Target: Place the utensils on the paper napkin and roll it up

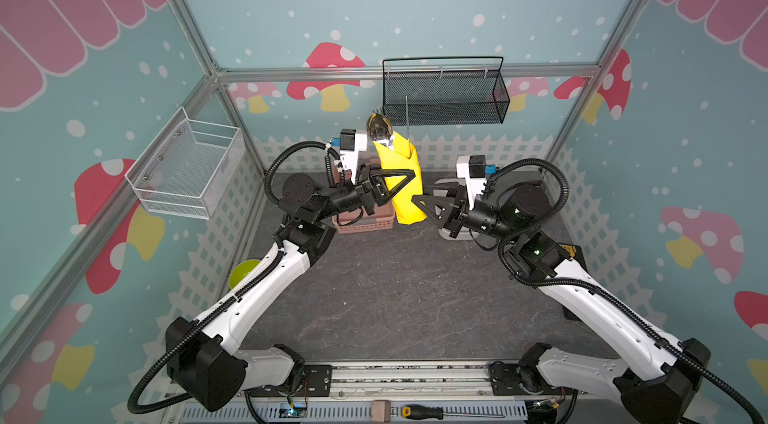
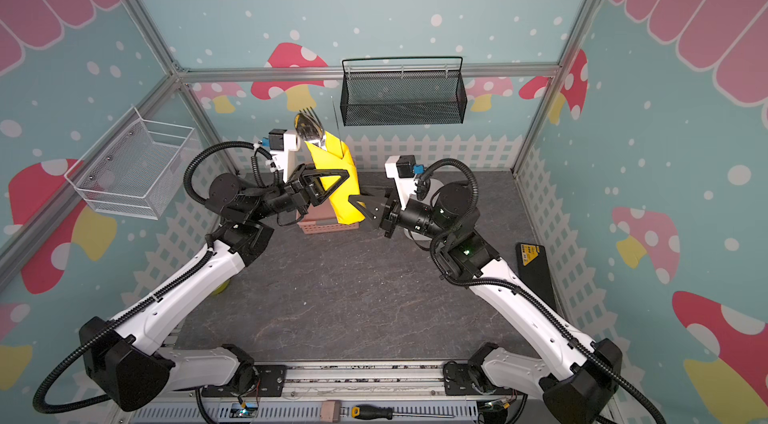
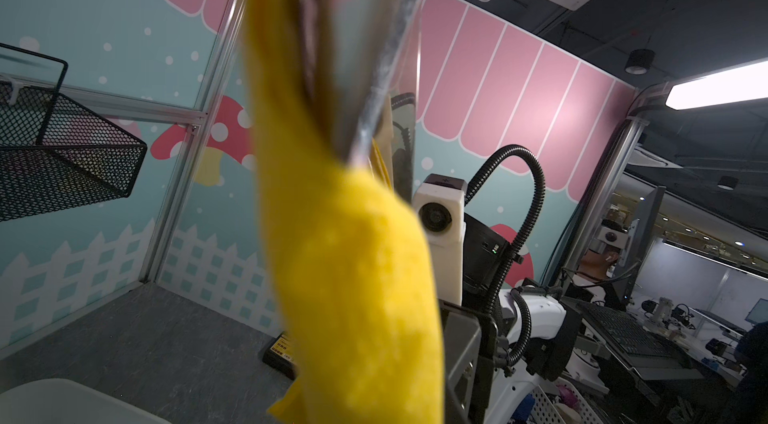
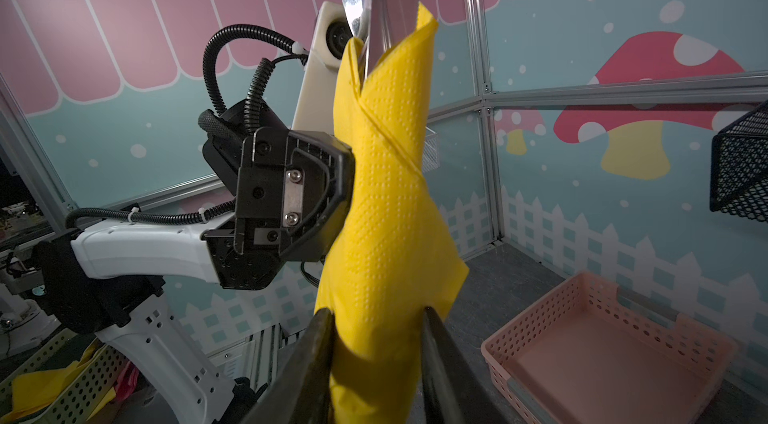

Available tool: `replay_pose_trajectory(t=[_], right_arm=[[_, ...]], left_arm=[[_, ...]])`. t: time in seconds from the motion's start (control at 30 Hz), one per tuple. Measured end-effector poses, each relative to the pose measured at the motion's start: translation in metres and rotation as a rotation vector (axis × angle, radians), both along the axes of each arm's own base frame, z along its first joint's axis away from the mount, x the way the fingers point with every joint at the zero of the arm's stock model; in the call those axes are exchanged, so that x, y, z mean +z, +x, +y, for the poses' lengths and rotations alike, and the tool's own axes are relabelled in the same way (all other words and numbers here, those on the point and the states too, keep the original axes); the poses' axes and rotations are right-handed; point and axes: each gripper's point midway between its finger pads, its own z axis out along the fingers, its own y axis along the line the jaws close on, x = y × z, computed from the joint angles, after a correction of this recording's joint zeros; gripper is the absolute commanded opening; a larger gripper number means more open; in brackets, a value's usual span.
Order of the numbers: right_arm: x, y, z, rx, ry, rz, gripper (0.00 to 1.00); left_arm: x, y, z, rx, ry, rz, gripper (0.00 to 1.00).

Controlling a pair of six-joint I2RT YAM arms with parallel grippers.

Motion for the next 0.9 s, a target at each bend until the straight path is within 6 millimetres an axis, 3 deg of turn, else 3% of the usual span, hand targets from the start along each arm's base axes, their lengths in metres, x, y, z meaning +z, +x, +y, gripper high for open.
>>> replay_pose_trajectory(t=[0.9], right_arm=[[0.004,-0.011,0.018,0.109,0.033,-0.020,0.23]], left_arm=[[0.002,-0.006,-0.001,-0.072,-0.020,-0.017,0.00]])
